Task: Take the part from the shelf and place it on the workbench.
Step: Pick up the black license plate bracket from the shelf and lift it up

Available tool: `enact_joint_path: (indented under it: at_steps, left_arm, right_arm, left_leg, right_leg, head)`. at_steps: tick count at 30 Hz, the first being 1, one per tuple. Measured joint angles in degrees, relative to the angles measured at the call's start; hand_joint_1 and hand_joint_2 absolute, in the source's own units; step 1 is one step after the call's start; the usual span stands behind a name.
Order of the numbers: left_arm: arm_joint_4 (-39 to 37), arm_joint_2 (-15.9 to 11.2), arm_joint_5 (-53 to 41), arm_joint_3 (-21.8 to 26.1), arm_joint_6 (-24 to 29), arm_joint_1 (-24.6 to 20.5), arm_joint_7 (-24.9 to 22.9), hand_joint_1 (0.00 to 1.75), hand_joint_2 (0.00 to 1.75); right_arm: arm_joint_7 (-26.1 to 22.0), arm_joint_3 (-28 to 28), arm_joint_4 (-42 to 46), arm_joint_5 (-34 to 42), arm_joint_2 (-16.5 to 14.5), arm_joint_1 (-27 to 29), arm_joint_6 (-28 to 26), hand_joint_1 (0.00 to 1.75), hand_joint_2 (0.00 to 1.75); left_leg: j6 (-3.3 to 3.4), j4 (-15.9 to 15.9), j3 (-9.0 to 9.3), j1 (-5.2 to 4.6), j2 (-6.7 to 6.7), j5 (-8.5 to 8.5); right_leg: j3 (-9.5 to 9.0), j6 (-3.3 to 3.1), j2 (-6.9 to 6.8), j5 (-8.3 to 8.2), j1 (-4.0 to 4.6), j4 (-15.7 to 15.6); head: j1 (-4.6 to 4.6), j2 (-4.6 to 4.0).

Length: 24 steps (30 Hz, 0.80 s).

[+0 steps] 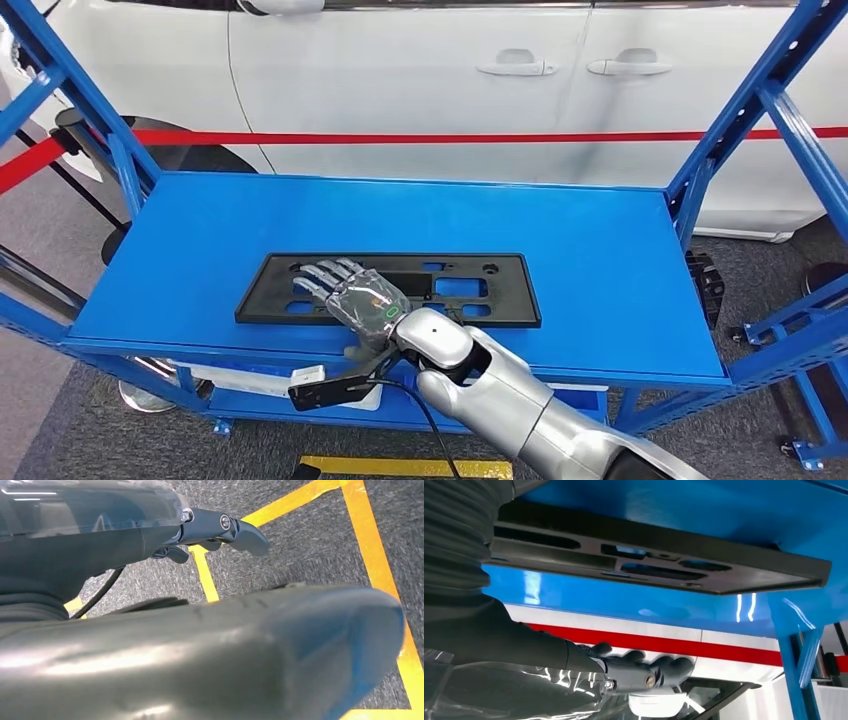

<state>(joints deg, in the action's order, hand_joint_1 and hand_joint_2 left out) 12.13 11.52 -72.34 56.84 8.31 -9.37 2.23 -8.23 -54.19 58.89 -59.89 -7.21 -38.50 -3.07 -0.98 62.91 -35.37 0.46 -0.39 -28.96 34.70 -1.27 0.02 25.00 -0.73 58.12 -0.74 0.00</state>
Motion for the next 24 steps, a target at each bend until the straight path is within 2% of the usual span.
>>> enact_joint_path:
  at_steps: [2, 3, 4, 5, 7, 8, 9, 10, 12, 14, 16, 18, 19, 20, 21, 23, 24]
  left_arm:
    - [0.0, 0.0, -0.3, -0.1, -0.2, 0.0, 0.0, 0.00, 0.00]
    - [0.0, 0.0, -0.3, -0.2, -0.2, 0.0, 0.0, 0.00, 0.00]
    - [0.0, -0.1, -0.4, -0.2, -0.3, 0.0, 0.0, 0.00, 0.00]
    - [0.0, -0.1, -0.4, -0.2, -0.3, 0.0, 0.0, 0.00, 0.00]
    - [0.0, -0.2, -0.3, -0.4, -0.2, -0.2, 0.0, 0.00, 0.00]
    - [0.0, -0.3, -0.3, -0.4, -0.2, -0.3, 0.0, 0.00, 0.00]
    - [0.0, -0.3, -0.3, -0.4, -0.2, -0.4, 0.0, 0.00, 0.00]
    - [0.0, -0.3, -0.3, -0.5, -0.2, -0.5, 0.0, 0.00, 0.00]
    - [0.0, -0.4, -0.2, -0.5, -0.2, -0.5, 0.0, 0.00, 0.00]
    - [0.0, -0.4, -0.1, -0.5, -0.1, -0.6, 0.0, 0.00, 0.00]
    - [0.0, -0.4, 0.0, -0.6, -0.1, -0.7, 0.0, 0.00, 0.00]
    - [0.0, -0.4, 0.3, -0.5, 0.0, -0.7, 0.0, 0.00, 0.00]
    - [0.0, -0.4, 0.4, -0.5, 0.1, -0.7, 0.0, 0.00, 0.00]
    - [0.0, -0.5, 0.6, -0.5, 0.1, -0.6, 0.0, 0.00, 0.00]
    - [0.0, -0.5, 0.6, -0.5, 0.2, -0.6, 0.0, 0.00, 0.00]
    - [0.0, -0.5, 0.7, -0.5, 0.3, -0.6, 0.0, 0.00, 0.00]
    - [0.0, -0.5, 0.7, -0.6, 0.3, -0.6, 0.0, 0.00, 0.00]
  right_arm:
    - [-0.1, -1.1, -1.9, 0.2, -0.1, -0.8, 0.7, 0.00, 1.75]
    - [-0.1, -1.7, -2.7, 0.4, -0.1, -1.0, 1.1, 0.00, 1.75]
    - [-0.1, -2.2, -3.4, 0.7, 0.0, -1.1, 1.4, 0.00, 1.75]
    - [-0.2, -2.7, -4.0, 1.0, 0.0, -1.3, 1.6, 0.00, 1.75]
    - [-0.2, -3.7, -4.8, 1.8, 0.0, -2.1, 2.1, 0.00, 1.75]
    - [-0.2, -4.2, -5.2, 2.2, 0.0, -2.6, 2.3, 0.00, 1.75]
    - [-0.2, -4.7, -5.5, 2.6, 0.0, -3.1, 2.4, 0.00, 1.75]
    - [-0.2, -5.0, -5.8, 2.8, 0.0, -3.4, 2.5, 0.00, 1.75]
    - [-0.2, -5.6, -6.3, 3.1, 0.0, -3.8, 2.6, 0.00, 1.75]
    - [0.0, -6.2, -6.7, 3.6, 0.0, -4.4, 2.8, 0.00, 1.75]
    - [0.6, -7.0, -7.1, 4.2, 0.1, -5.2, 3.1, 0.00, 1.75]
    - [1.8, -8.0, -7.7, 4.1, 0.2, -5.9, 3.4, 0.00, 1.75]
    - [2.5, -8.6, -8.0, 3.9, 0.3, -6.1, 3.5, 0.00, 1.75]
    - [3.4, -9.1, -8.4, 3.6, 0.3, -6.3, 3.7, 0.00, 1.75]
    - [4.3, -9.5, -8.6, 3.1, 0.4, -6.6, 3.7, 0.00, 1.75]
    - [6.1, -10.3, -9.1, 2.0, 0.4, -7.4, 3.9, 0.00, 1.75]
    - [6.9, -10.7, -9.4, 1.4, 0.4, -7.9, 4.1, 0.00, 1.75]
  left_leg:
    - [-0.35, 7.9, -3.70, 0.11, 0.04, -3.39]
    - [-0.48, 11.0, -5.26, 0.15, 0.05, -4.27]
    - [-0.55, 12.0, -5.92, 0.18, 0.05, -3.91]
    - [-0.57, 10.7, -5.55, 0.21, 0.05, -2.55]
    - [-0.42, 3.3, -2.36, 0.28, 0.09, 1.66]
    - [-0.26, -0.3, -0.73, 0.22, 0.10, 3.00]
    - [-0.03, -2.9, 0.38, 0.14, 0.08, 3.74]
    - [0.20, -3.9, 0.81, 0.05, 0.04, 3.76]
    - [0.85, -4.1, 0.79, -0.05, -0.07, 3.90]
    - [1.60, -4.5, 0.89, 0.08, -0.04, 4.21]
    - [2.15, -4.7, 0.96, 0.19, 0.05, 4.40]
    - [2.35, -4.7, 0.92, 0.13, 0.10, 4.38]
    - [2.37, -4.7, 0.92, 0.11, 0.08, 4.38]
    - [2.38, -4.7, 0.93, 0.09, 0.03, 4.37]
    - [2.37, -4.7, 0.97, 0.06, -0.03, 4.35]
    - [2.26, -4.6, 1.04, 0.00, -0.11, 4.29]
    - [2.09, -4.6, 1.01, -0.09, -0.13, 4.24]
  right_leg:
    - [-0.03, -0.23, -0.06, 0.06, 0.09, 0.0]
    - [-0.04, -0.29, -0.08, 0.09, 0.13, 0.1]
    - [-0.04, -0.32, -0.07, 0.15, 0.15, 0.1]
    - [-0.06, -0.30, -0.03, 0.22, 0.14, 0.2]
    - [-0.11, -0.07, 0.13, 0.50, 0.12, 0.6]
    - [-0.05, 0.14, 0.19, 0.65, 0.20, 0.8]
    - [0.03, 0.41, 0.24, 0.72, 0.29, 0.9]
    - [0.13, 0.66, 0.25, 0.73, 0.38, 1.0]
    - [0.19, 1.23, 0.23, 0.59, 0.45, 0.8]
    - [0.63, 1.83, 0.18, 1.45, 0.30, 1.9]
    - [2.90, 2.29, 0.15, 4.38, 0.12, 6.9]
    - [6.57, 2.57, 0.14, 7.63, 0.05, 14.4]
    - [7.76, 2.61, 0.14, 8.12, 0.03, 16.7]
    - [8.09, 2.55, 0.14, 7.63, 0.03, 17.3]
    - [7.25, 2.39, 0.14, 6.12, 0.04, 15.4]
    - [3.42, 1.72, 0.14, 2.24, 0.19, 7.4]
    - [1.76, 1.41, 0.12, 0.99, 0.36, 3.9]
  head:
    - [-0.02, 0.00]
    - [-0.01, 0.00]
    - [-0.01, 0.00]
    - [-0.01, 0.00]
    - [0.00, 0.00]
    - [0.01, 0.00]
    - [0.04, 0.00]
    - [0.06, 0.00]
    - [0.08, 0.01]
    - [0.09, 0.01]
    - [0.11, 0.00]
    - [0.11, 0.00]
    - [0.12, 0.00]
    - [0.12, 0.00]
    - [0.12, 0.00]
    - [0.12, 0.00]
    - [0.10, 0.01]
